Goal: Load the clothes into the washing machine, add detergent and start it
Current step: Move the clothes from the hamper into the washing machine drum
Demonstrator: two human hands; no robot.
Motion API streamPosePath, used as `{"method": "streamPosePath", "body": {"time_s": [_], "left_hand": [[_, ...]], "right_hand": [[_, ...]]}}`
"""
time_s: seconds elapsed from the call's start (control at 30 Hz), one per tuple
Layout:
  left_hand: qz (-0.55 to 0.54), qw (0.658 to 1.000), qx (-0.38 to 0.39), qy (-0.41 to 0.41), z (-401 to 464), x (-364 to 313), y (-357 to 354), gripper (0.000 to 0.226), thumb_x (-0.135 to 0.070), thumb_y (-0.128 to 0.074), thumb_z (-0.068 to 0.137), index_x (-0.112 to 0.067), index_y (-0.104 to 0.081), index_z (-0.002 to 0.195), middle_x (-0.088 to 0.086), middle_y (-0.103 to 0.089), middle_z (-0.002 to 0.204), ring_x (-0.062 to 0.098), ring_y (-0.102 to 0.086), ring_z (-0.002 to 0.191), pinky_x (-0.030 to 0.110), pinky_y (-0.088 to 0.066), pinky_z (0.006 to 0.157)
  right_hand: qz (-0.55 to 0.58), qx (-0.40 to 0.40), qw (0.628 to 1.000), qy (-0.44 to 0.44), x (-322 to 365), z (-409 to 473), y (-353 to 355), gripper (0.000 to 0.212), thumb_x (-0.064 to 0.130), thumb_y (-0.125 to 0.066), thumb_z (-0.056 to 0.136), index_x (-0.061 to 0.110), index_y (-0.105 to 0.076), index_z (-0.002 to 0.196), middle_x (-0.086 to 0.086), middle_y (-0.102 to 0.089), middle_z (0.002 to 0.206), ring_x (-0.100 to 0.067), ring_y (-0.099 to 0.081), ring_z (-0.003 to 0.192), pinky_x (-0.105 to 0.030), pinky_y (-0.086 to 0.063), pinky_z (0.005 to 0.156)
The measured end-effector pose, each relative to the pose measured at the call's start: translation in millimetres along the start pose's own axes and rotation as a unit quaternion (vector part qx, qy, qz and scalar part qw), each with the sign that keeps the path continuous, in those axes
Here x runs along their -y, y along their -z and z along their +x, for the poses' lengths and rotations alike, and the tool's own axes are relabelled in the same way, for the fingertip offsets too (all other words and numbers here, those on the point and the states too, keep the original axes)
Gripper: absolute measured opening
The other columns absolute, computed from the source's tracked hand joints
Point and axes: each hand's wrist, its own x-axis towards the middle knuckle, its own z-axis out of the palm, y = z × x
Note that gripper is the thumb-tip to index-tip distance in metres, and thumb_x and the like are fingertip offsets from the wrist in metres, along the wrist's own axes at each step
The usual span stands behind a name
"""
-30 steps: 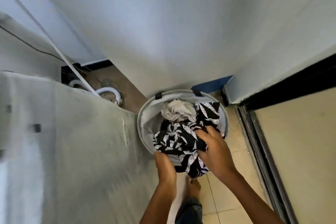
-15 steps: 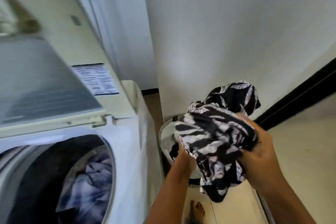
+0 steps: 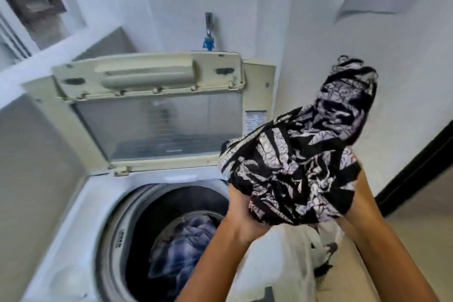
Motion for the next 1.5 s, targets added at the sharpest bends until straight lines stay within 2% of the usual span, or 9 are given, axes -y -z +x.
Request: {"method": "streamPosePath", "body": {"time_s": [0.23,0.33,0.43,0.57,0.73,0.93,1.17,1.3,1.5], "left_hand": [[0.066,0.99,0.0,-0.124,-88,-72,60,0.063,-0.06,-0.039,0.089,-0.012,-0.064,0.121,0.015,-0.062,0.127,0.033,-0.058,0.118,0.049,-0.039,0.106],[0.103,0.984,-0.067,-0.133,-111,-90,85,0.065,-0.063,-0.044,0.087,-0.012,-0.062,0.125,0.015,-0.061,0.128,0.032,-0.057,0.12,0.05,-0.038,0.107],[0.148,0.956,-0.162,-0.197,-116,-97,105,0.059,-0.056,-0.062,0.082,-0.02,-0.055,0.128,0.013,-0.067,0.118,0.033,-0.065,0.107,0.054,-0.049,0.094],[0.208,0.842,-0.335,-0.369,-110,-109,124,0.031,-0.031,-0.062,0.089,-0.034,-0.044,0.114,0.011,-0.063,0.116,0.024,-0.066,0.094,0.046,-0.054,0.087],[0.386,0.716,-0.368,-0.451,-108,-110,117,0.045,-0.029,-0.068,0.083,-0.035,-0.043,0.12,-0.006,-0.039,0.121,-0.004,-0.047,0.091,0.011,-0.038,0.082],[0.305,0.811,-0.253,-0.43,-103,-104,120,0.024,-0.047,-0.039,0.097,-0.043,-0.053,0.116,-0.011,-0.058,0.123,0.009,-0.056,0.114,0.043,-0.045,0.101],[0.358,0.869,-0.19,-0.283,-111,-99,144,0.056,-0.063,-0.066,0.071,-0.037,-0.055,0.12,-0.008,-0.064,0.121,0.012,-0.062,0.111,0.04,-0.048,0.099],[0.37,0.872,-0.162,-0.275,-114,-100,149,0.026,-0.031,-0.069,0.083,-0.026,-0.061,0.108,-0.007,-0.072,0.104,0.011,-0.07,0.092,0.024,-0.056,0.077],[0.315,0.853,-0.236,-0.343,-112,-107,152,0.016,-0.016,-0.064,0.087,-0.018,-0.062,0.103,0.004,-0.074,0.098,0.025,-0.072,0.089,0.045,-0.056,0.083]], "right_hand": [[-0.288,0.052,0.953,0.073,-40,-9,-74,0.037,0.011,-0.046,0.098,0.017,-0.037,0.133,0.003,-0.048,0.127,0.022,-0.053,0.096,-0.001,-0.041,0.085],[-0.38,0.077,0.915,0.111,-71,-18,-92,0.057,0.046,-0.054,0.085,0.037,-0.033,0.137,-0.003,-0.04,0.142,-0.004,-0.043,0.128,-0.017,-0.033,0.108],[-0.356,0.076,0.931,0.035,-92,-21,-112,0.035,0.041,-0.061,0.085,0.038,-0.049,0.118,-0.002,-0.058,0.125,-0.008,-0.056,0.111,-0.025,-0.046,0.096],[-0.174,0.132,0.957,-0.192,-96,-7,-134,0.029,-0.012,-0.055,0.083,0.006,-0.059,0.105,-0.008,-0.073,0.093,-0.016,-0.07,0.081,-0.034,-0.059,0.066],[-0.073,0.246,0.938,-0.232,-96,-5,-151,0.084,0.011,-0.081,0.059,0.038,-0.041,0.129,-0.006,-0.062,0.126,-0.027,-0.06,0.115,-0.054,-0.051,0.09],[-0.142,0.005,0.97,-0.196,-126,-5,-154,0.047,0.014,-0.074,0.076,0.018,-0.057,0.119,-0.004,-0.074,0.099,-0.02,-0.072,0.087,-0.041,-0.057,0.074],[-0.013,-0.059,0.973,-0.222,-130,2,-142,0.031,0.024,-0.062,0.084,0.01,-0.067,0.111,-0.01,-0.073,0.103,-0.026,-0.069,0.093,-0.046,-0.051,0.088],[0.051,-0.059,0.961,-0.264,-123,5,-134,0.051,0.031,-0.062,0.074,0.006,-0.064,0.118,-0.015,-0.066,0.118,-0.031,-0.06,0.11,-0.043,-0.046,0.098],[0.078,-0.047,0.969,-0.231,-115,9,-125,0.092,0.026,-0.083,0.033,-0.001,-0.059,0.118,-0.019,-0.065,0.119,-0.036,-0.062,0.108,-0.048,-0.045,0.099]]}}
